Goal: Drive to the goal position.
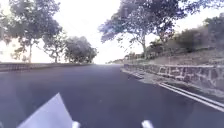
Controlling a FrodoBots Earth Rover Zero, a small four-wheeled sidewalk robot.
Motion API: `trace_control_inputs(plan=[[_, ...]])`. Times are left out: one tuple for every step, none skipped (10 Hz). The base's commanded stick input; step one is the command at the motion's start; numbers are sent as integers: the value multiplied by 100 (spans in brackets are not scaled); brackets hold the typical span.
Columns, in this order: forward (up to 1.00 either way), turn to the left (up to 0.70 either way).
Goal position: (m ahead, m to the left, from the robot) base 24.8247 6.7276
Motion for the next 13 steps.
trace_control_inputs(plan=[[70,-34],[70,-34],[70,-34],[70,-34],[70,-34],[70,0],[70,0],[70,0],[70,0],[70,0],[70,0],[70,0],[70,0]])
